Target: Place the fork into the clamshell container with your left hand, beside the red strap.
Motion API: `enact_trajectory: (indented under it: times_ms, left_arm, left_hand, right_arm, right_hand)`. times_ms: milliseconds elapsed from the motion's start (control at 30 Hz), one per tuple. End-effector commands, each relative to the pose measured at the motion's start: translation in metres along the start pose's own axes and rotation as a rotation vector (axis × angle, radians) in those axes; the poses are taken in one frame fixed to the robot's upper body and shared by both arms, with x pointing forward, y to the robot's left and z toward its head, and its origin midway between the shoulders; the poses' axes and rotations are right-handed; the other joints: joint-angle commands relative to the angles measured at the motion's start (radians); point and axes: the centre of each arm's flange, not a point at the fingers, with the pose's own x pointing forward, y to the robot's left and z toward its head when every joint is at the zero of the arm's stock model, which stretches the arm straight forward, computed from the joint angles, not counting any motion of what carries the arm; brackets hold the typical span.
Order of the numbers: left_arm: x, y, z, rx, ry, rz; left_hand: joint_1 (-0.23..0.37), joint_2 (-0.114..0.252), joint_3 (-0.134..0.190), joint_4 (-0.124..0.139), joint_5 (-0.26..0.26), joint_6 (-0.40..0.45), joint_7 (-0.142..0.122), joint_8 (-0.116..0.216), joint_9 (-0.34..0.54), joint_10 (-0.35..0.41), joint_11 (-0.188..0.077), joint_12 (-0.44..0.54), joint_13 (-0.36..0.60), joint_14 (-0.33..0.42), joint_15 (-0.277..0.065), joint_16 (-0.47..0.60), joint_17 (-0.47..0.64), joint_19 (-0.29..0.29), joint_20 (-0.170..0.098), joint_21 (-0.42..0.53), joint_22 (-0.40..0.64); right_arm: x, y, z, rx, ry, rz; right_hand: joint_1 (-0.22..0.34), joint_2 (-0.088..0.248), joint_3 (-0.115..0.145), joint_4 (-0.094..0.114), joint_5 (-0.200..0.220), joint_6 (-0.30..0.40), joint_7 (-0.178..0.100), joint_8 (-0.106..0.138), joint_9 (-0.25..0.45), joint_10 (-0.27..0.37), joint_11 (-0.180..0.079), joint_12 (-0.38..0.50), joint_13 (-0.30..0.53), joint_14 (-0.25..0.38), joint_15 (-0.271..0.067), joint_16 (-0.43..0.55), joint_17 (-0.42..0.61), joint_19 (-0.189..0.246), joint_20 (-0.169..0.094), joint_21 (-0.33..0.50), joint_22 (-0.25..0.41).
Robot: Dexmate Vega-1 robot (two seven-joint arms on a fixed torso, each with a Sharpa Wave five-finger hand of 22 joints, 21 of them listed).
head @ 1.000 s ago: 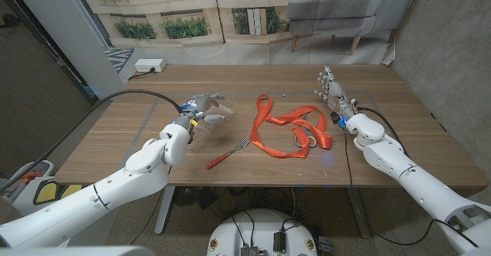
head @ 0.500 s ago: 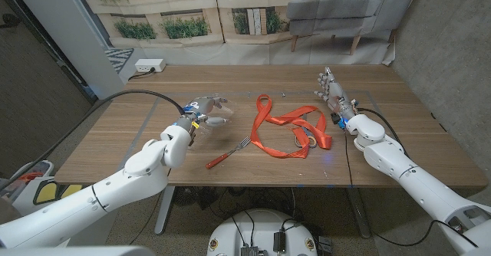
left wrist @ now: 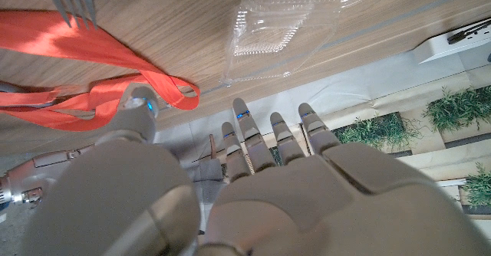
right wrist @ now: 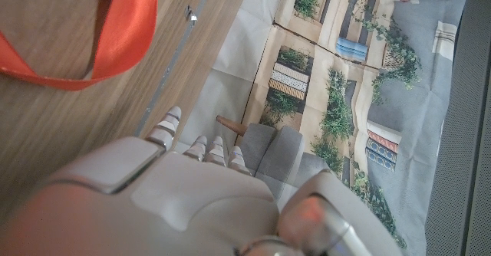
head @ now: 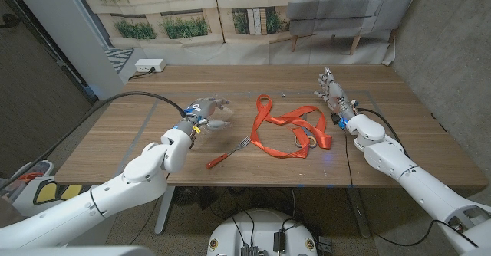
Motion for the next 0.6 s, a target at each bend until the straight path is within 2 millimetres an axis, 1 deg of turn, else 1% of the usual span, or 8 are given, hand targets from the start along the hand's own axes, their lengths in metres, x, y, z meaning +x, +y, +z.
enact_trajectory:
  times_ms: [33,133,200,233,267,300,433,600]
  left_arm:
    - [-0.006,0.001,0.003,0.036,-0.011,0.016]
    - [-0.006,0.002,0.004,0.047,-0.031,0.006]
    - [-0.006,0.001,0.007,0.054,-0.043,0.001]
    - [-0.006,0.000,0.007,0.054,-0.048,-0.001]
    - [-0.007,-0.001,0.008,0.049,-0.052,-0.002]
    - [-0.007,-0.002,0.009,0.045,-0.055,-0.003]
    - [-0.008,-0.006,0.014,0.052,-0.052,-0.008]
    - [-0.009,-0.008,0.014,0.048,-0.057,-0.008]
  left_hand:
    - [0.005,0.007,-0.003,-0.001,0.003,0.000,0.008,-0.002,0.003,0.018,0.003,0.005,0.004,0.011,-0.025,0.001,0.003,0.009,-0.002,0.001,0.001]
    - [0.009,0.017,-0.003,0.002,0.002,0.001,0.008,-0.004,0.003,0.028,0.000,0.007,0.006,0.027,-0.031,0.007,0.004,0.018,-0.004,0.004,0.002]
    - [0.014,0.022,-0.006,0.001,-0.001,0.004,0.010,-0.006,0.004,0.033,0.002,0.005,0.008,0.058,-0.043,0.017,0.005,0.043,-0.021,0.012,0.002]
    - [0.015,0.023,-0.007,0.001,-0.001,0.005,0.009,-0.006,0.004,0.034,0.002,0.005,0.009,0.061,-0.043,0.018,0.005,0.045,-0.022,0.013,0.002]
    - [0.016,0.023,-0.009,0.001,-0.002,0.006,0.013,-0.007,0.004,0.037,0.002,0.005,0.009,0.067,-0.048,0.019,0.005,0.054,-0.032,0.015,0.002]
    - [0.017,0.023,-0.010,0.001,-0.003,0.007,0.015,-0.007,0.004,0.036,0.002,0.004,0.010,0.069,-0.049,0.019,0.005,0.060,-0.035,0.017,0.003]
    - [0.020,0.025,-0.011,0.000,-0.003,0.004,0.017,-0.009,0.004,0.030,0.000,-0.001,0.011,0.070,-0.047,0.018,0.005,0.065,-0.040,0.017,0.003]
    - [0.030,0.034,-0.008,-0.002,-0.003,0.004,0.018,-0.010,0.004,0.027,0.002,-0.003,0.013,0.069,-0.045,0.017,0.005,0.059,-0.038,0.013,0.003]
  right_arm:
    - [0.001,0.001,-0.001,-0.004,0.004,0.005]
    - [0.001,0.001,-0.001,-0.001,0.006,0.006]
    - [0.001,0.002,-0.002,-0.002,0.007,0.005]
    - [0.000,0.002,-0.002,0.000,0.007,0.005]
    - [0.000,0.002,-0.002,0.000,0.007,0.004]
    - [0.000,0.002,-0.002,-0.001,0.007,0.004]
    - [0.000,0.002,-0.002,-0.004,0.006,0.003]
    - [0.000,0.002,-0.002,-0.001,0.011,-0.002]
  right_hand:
    - [0.000,0.005,-0.003,-0.003,-0.003,0.006,-0.003,0.003,0.002,0.003,0.003,-0.001,0.003,0.006,-0.001,-0.001,0.002,0.005,0.001,0.000,0.006]
    - [0.000,0.005,-0.003,-0.003,-0.003,0.007,-0.002,0.003,0.002,0.002,0.002,-0.002,0.003,0.007,0.000,-0.001,0.001,0.005,0.001,0.000,0.006]
    - [0.000,0.005,-0.003,-0.003,-0.003,0.007,-0.002,0.003,0.002,0.002,0.002,-0.002,0.003,0.007,-0.001,-0.001,0.001,0.005,0.001,0.000,0.006]
    - [0.000,0.005,-0.004,-0.003,-0.003,0.007,-0.002,0.003,0.002,0.002,0.002,-0.002,0.003,0.006,-0.001,-0.001,0.001,0.005,0.001,0.000,0.006]
    - [0.000,0.005,-0.004,-0.003,-0.003,0.007,-0.002,0.003,0.002,0.002,0.002,-0.002,0.003,0.007,-0.001,-0.001,0.001,0.006,0.001,0.000,0.006]
    - [0.000,0.005,-0.004,-0.004,-0.003,0.007,-0.002,0.003,0.002,0.002,0.002,-0.002,0.003,0.006,-0.001,-0.001,0.001,0.006,0.000,0.000,0.006]
    - [0.000,0.005,-0.004,-0.004,-0.003,0.007,-0.002,0.003,0.002,0.002,0.002,-0.002,0.003,0.006,-0.002,-0.001,0.001,0.006,0.000,0.000,0.006]
    - [0.000,0.005,-0.004,-0.004,-0.003,0.007,-0.002,0.003,0.002,0.002,0.002,-0.002,0.003,0.006,-0.001,-0.002,0.001,0.005,0.000,0.000,0.006]
